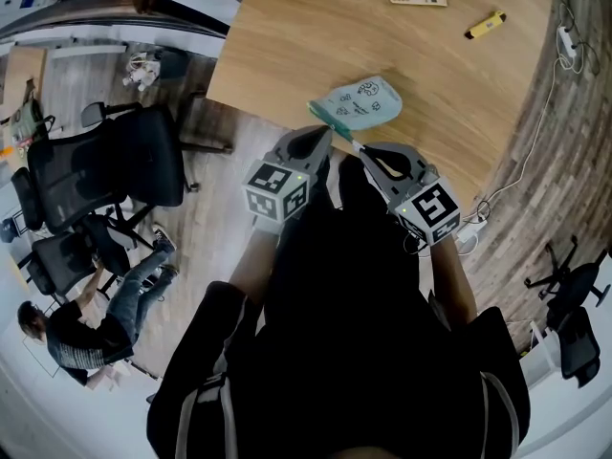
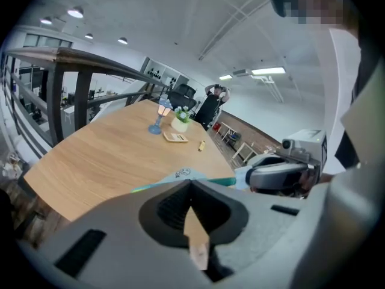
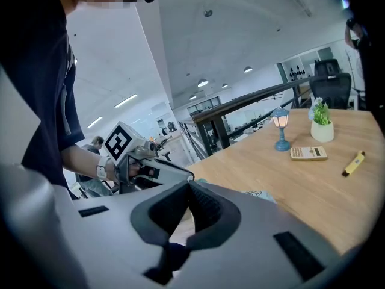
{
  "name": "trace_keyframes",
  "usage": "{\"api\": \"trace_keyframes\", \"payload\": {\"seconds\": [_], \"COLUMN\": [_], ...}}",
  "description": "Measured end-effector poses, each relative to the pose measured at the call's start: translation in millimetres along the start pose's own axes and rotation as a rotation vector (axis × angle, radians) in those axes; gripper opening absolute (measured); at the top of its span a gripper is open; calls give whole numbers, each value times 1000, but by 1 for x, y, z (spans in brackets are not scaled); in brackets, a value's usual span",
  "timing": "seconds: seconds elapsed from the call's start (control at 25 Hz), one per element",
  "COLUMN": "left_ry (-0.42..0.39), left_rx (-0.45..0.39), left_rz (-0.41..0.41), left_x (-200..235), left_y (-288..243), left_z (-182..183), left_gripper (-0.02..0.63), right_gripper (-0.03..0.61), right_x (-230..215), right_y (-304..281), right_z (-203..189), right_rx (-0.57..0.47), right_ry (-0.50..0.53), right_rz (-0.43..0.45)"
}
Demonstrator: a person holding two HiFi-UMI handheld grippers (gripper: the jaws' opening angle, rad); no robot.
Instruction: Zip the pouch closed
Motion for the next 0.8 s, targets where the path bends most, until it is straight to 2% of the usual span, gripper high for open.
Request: {"api": "trace_keyframes", "payload": {"seconds": [0.52,0.64,0.8], "left_ry": [0,-29,-16], "left_rx": [-11,0,-7], "left_rz": [23,69,95], "left_x": [11,17,28], "left_y": [3,4,9], "left_z": [8,10,14], "left_gripper": [2,2,2], "right_gripper": [15,15,15], "right_x": [9,12,13], "right_y": [7,10,14], "right_z": [12,15,20], "right_rx": [-17,-23,-39], "right_ry": [13,13,10], "right_rz": [3,6,3]}}
Point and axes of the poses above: the fingertips, and each gripper's own axes: y backward along the fingers, x to its left, z out of its top, the point moved 2 cm from there along y, backward along the fingers, and after that the axes turned 2 degrees about -x, right-handed, at the moved point
